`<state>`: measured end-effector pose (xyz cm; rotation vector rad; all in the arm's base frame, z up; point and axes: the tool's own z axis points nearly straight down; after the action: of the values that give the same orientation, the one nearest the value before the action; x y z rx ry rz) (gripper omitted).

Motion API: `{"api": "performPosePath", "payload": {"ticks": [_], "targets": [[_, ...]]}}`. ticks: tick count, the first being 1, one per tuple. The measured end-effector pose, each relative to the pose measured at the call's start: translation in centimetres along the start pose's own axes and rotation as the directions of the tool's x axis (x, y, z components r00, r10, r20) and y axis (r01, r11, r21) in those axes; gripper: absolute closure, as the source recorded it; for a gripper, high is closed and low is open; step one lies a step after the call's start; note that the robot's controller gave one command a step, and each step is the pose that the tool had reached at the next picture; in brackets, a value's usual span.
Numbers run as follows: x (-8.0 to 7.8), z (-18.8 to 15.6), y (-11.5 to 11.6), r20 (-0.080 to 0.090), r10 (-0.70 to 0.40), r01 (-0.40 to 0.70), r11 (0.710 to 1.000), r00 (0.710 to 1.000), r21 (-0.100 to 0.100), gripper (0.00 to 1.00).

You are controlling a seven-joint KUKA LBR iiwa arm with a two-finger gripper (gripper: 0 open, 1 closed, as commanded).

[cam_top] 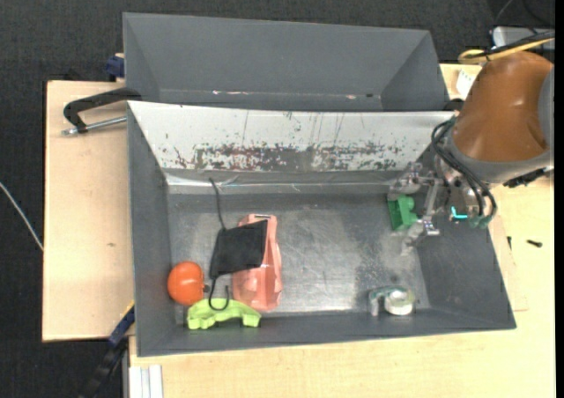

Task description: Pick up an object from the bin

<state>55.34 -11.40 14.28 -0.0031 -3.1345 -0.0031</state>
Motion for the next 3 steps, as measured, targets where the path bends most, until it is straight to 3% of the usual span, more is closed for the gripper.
{"api": "performPosePath", "payload": {"ticks": [1, 2, 3], "targets": [[-0.1, -0.4, 0.0, 0.007, -0.002, 0.002, 1.000, 1.000, 0.001, 0.00], [1.0, -3.7, 0.6, 0.007, -0.076, 0.076, 0.997, 0.997, 0.002, 0.00], [-0.3, -10.0, -0.5, 0.013, -0.025, 0.025, 1.000, 1.000, 0.002, 0.00]]}}
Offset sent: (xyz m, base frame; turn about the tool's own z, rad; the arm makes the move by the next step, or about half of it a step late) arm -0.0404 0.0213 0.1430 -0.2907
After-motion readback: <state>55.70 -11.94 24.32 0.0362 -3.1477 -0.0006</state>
